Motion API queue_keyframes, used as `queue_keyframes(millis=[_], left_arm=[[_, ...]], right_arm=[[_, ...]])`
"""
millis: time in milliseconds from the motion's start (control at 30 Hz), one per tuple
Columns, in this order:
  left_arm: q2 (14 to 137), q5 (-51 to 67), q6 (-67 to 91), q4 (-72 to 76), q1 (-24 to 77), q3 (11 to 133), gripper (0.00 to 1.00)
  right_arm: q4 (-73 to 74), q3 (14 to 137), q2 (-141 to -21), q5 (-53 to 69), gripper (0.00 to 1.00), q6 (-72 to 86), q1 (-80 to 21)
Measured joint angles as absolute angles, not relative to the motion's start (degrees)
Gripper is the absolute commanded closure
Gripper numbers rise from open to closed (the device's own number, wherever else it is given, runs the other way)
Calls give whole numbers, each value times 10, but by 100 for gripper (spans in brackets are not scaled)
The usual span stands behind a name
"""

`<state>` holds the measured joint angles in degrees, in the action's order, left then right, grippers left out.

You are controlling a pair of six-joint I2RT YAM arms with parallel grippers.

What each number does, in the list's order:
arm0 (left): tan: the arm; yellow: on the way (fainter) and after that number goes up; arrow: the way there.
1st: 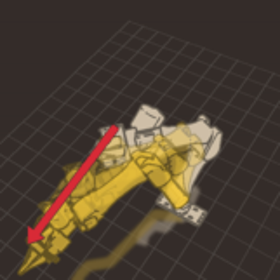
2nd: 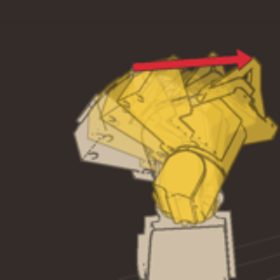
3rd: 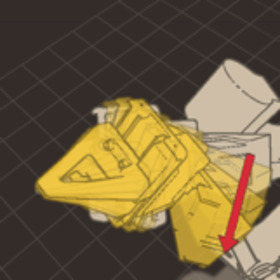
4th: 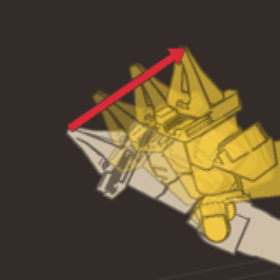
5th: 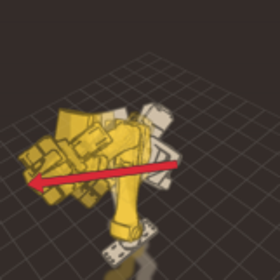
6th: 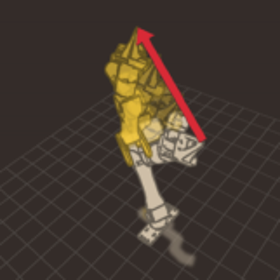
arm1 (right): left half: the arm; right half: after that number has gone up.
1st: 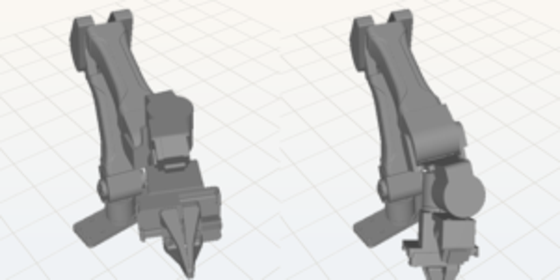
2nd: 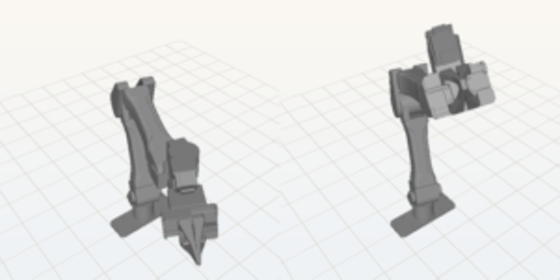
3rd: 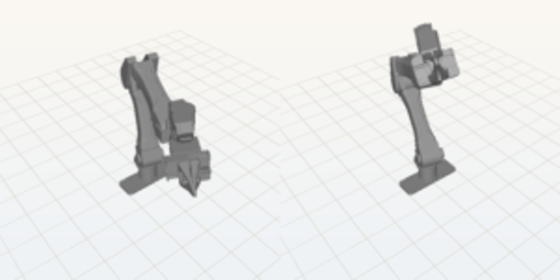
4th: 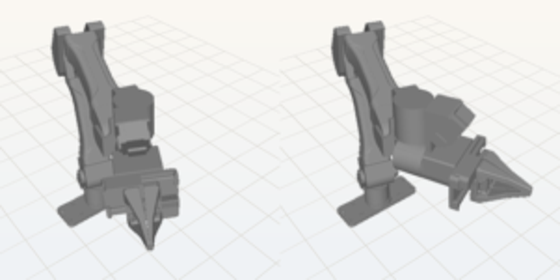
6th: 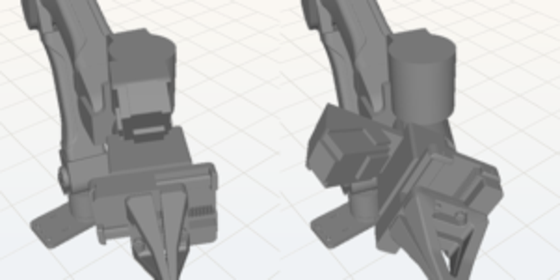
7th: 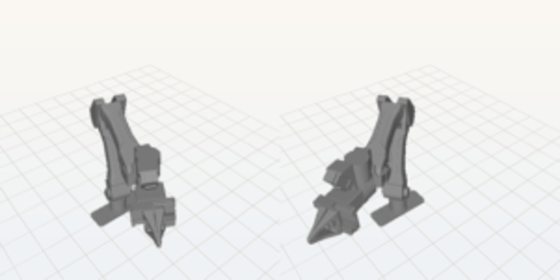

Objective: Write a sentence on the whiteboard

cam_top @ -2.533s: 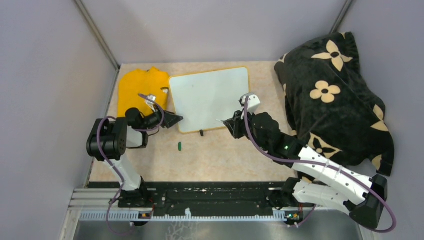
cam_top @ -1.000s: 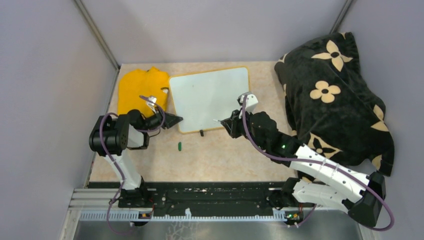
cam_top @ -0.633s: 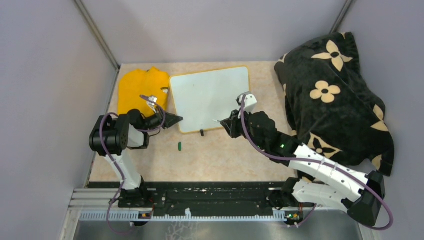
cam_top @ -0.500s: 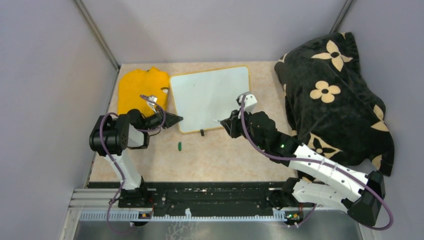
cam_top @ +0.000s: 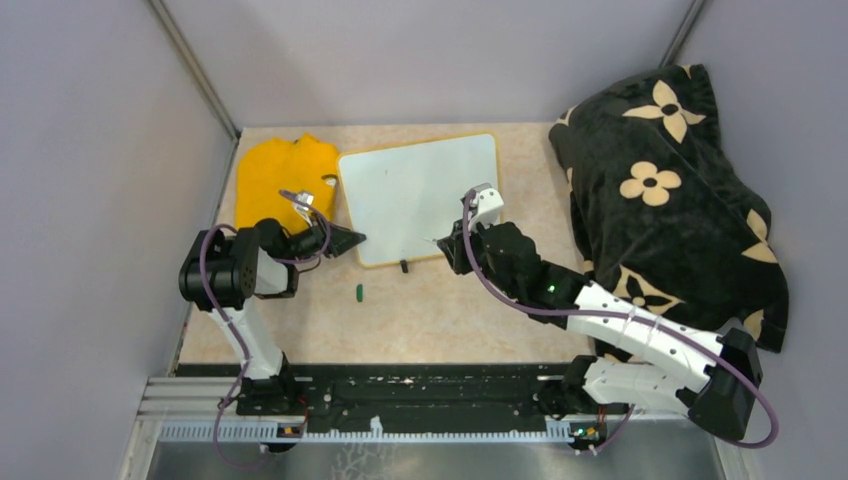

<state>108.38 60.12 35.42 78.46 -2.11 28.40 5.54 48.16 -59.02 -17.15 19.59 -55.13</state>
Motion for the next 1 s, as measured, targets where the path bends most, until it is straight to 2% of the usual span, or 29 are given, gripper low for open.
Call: queue_keyframes(millis=[133,333,567,1000], left_arm=[[1087,601,356,785,-21,284,64],[1088,601,361,785,-21,284,75],[1089,606,362,795,-21,284,83],[1089,611,362,798,-21,285,90]], right_arm=[[55,482,-591,-175,100,195,-551],[53,482,-592,-176,100,195,-551],[51,482,-601,-178,100,191,-551],[39,509,-624,-197,100,175,-564]])
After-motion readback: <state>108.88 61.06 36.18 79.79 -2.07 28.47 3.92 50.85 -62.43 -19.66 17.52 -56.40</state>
